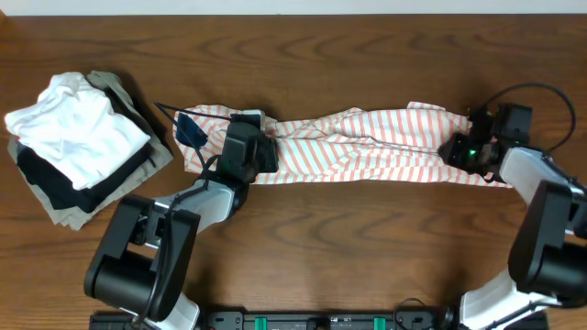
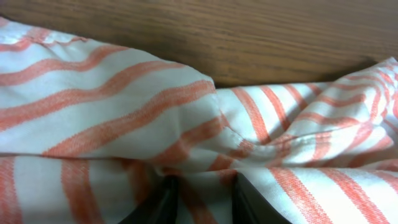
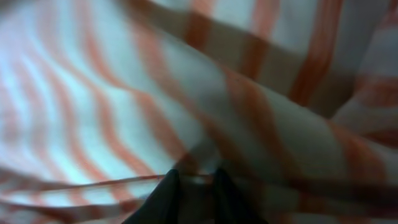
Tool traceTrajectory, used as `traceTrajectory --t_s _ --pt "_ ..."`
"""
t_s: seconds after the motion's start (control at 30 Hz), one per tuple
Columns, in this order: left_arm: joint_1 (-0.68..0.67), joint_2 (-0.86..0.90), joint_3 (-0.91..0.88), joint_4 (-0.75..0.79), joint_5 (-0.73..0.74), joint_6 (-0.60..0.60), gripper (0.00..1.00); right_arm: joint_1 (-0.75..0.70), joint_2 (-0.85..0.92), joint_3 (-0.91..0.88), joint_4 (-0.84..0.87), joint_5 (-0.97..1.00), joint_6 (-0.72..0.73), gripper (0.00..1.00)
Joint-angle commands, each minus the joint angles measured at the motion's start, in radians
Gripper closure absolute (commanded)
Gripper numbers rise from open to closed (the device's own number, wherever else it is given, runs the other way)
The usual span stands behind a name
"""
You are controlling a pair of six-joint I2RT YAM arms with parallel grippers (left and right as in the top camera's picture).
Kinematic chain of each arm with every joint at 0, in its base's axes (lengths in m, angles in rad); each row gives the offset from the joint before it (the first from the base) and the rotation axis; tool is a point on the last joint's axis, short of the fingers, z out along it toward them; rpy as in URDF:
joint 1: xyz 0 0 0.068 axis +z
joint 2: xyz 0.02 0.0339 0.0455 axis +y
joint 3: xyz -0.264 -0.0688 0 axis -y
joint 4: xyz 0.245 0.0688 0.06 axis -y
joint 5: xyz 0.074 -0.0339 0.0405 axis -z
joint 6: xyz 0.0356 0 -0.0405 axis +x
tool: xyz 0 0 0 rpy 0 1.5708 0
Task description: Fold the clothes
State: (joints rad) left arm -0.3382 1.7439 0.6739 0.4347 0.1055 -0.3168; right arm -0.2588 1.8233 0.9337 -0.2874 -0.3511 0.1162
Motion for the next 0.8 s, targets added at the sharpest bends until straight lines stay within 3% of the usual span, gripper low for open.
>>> traceTrajectory --t_s 0.0,0.1,0.3,0.43,0.63,0.77 --pt "0.013 0.002 0.007 0.004 0.000 -0.002 0.70 -0.012 0.047 -0.006 -0.001 0.119 -0.019 0.82" --pt "0.012 0.001 0.007 0.003 0.000 -0.002 0.65 -0.037 0.056 -0.006 0.003 0.159 -0.018 0.81" --pt "0.011 -0.008 0.010 0.005 0.130 -0.002 0.32 -0.108 0.055 -0.005 0.006 0.161 -0.017 0.81" --pt "0.011 -0.014 0.010 0.006 0.138 -0.002 0.31 -0.140 0.053 -0.005 0.003 0.123 -0.022 0.80" --pt "0.011 -0.014 0.010 0.001 0.137 -0.002 0.30 -0.142 -0.047 0.040 -0.045 -0.001 -0.043 0.66" --pt "0.011 -0.014 0.010 -0.014 0.138 -0.002 0.31 -0.157 -0.161 0.087 -0.115 0.041 -0.043 0.49"
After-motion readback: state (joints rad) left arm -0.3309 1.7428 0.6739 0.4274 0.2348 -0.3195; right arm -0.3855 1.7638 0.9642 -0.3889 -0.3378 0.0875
